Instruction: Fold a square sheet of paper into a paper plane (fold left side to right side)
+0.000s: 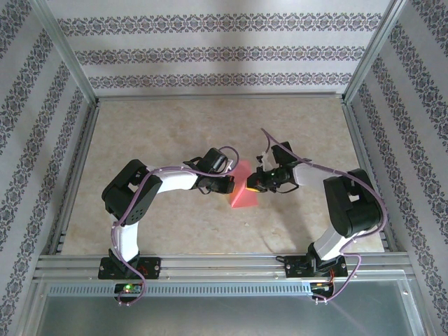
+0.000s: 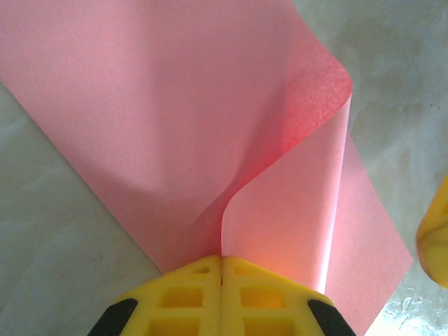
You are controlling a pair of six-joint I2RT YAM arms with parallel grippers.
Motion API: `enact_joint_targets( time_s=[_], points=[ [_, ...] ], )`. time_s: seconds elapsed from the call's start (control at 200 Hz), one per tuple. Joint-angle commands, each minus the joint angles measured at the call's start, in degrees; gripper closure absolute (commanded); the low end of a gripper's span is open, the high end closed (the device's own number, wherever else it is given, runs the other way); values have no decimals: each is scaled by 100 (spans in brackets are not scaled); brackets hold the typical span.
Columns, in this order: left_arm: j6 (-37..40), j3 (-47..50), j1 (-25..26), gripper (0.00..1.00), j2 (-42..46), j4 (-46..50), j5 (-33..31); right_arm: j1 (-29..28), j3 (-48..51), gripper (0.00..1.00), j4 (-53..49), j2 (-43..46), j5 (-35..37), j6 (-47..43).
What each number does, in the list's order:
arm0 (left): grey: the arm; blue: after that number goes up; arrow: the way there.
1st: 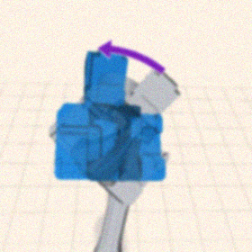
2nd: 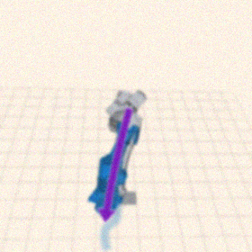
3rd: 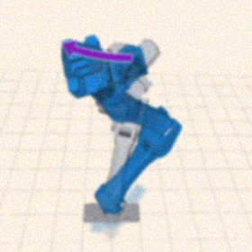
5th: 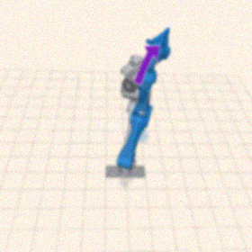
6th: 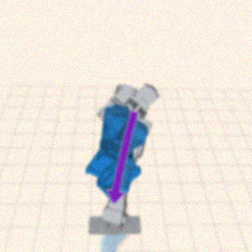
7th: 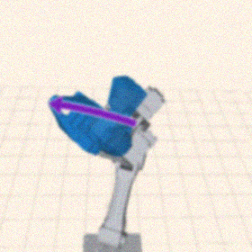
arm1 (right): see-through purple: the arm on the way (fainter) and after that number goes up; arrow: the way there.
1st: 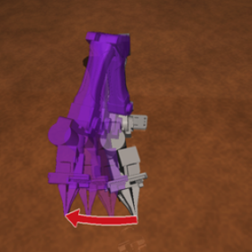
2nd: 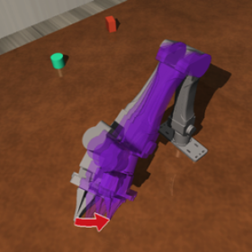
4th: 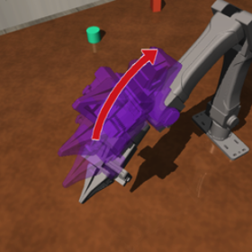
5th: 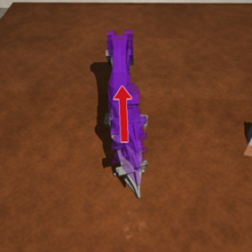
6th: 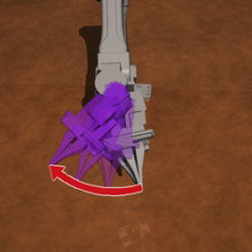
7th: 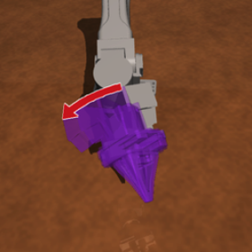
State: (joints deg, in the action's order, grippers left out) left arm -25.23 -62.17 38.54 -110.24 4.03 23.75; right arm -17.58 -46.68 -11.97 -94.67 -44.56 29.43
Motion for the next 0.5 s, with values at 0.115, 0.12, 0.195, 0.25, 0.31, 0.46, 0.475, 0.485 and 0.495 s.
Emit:
enact_joint_targets(
  time_s=[0.115,0.12,0.195,0.25,0.31,0.46,0.475,0.485,0.495],
  points=[
    [165,-117,-58,100,-248,136,-36,-222,-352,100,176,-451,-97,11],
    [166,-123,-58,100,-251,139,-36,-225,-356,100,172,-458,-97,10],
    [181,-158,-58,100,-269,185,-37,-267,-436,100,168,-570,-98,-17],
    [186,-164,-57,100,-277,180,-36,-280,-468,100,169,-641,-105,-29],
    [184,-175,-58,100,-279,186,-39,-289,-508,100,163,-699,-106,-64],
    [185,-174,-58,100,-279,203,-39,-307,-560,100,123,-789,-56,-124],
    [183,-180,-58,100,-275,202,-42,-307,-562,100,103,-796,-36,-142],
    [185,-177,-58,100,-271,205,-42,-307,-562,100,93,-798,-18,-151],
    [183,-180,-58,100,-271,199,-45,-307,-569,100,73,-803,-5,-160]
  ],
)
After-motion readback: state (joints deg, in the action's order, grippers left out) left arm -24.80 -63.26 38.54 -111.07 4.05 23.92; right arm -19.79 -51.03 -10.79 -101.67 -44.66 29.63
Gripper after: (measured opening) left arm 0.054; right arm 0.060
